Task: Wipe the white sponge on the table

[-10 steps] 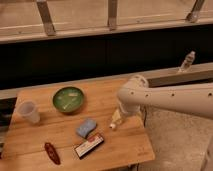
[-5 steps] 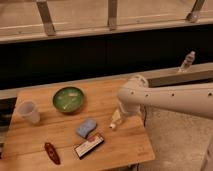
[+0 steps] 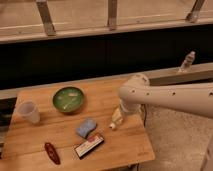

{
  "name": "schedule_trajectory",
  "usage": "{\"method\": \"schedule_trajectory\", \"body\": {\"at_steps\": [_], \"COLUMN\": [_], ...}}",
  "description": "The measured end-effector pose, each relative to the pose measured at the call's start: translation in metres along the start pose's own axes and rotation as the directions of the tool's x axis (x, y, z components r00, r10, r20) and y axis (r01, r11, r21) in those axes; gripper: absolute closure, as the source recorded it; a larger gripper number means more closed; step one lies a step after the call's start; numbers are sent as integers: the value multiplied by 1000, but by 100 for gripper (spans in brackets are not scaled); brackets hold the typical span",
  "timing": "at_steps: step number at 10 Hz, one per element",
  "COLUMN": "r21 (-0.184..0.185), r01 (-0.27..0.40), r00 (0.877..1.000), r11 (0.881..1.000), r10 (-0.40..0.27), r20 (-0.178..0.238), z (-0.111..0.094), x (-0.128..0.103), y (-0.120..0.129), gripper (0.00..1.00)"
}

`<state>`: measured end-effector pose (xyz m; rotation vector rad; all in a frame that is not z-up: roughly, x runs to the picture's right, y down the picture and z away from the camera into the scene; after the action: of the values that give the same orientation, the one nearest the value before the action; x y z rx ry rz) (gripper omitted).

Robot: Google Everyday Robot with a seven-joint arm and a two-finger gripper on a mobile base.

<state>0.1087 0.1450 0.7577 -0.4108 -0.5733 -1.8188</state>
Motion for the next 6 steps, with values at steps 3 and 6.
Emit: {"method": "schedule_trajectory", "body": {"at_steps": [3,6], "r21": [25,66], "r01": [119,282], "r00": [993,959], "r11": [993,957], "r10": [-119,-282], "r20": [0,-7], "z": [2,4], "x": [27,52], "y": [-44,-127], "gripper": [20,20]}}
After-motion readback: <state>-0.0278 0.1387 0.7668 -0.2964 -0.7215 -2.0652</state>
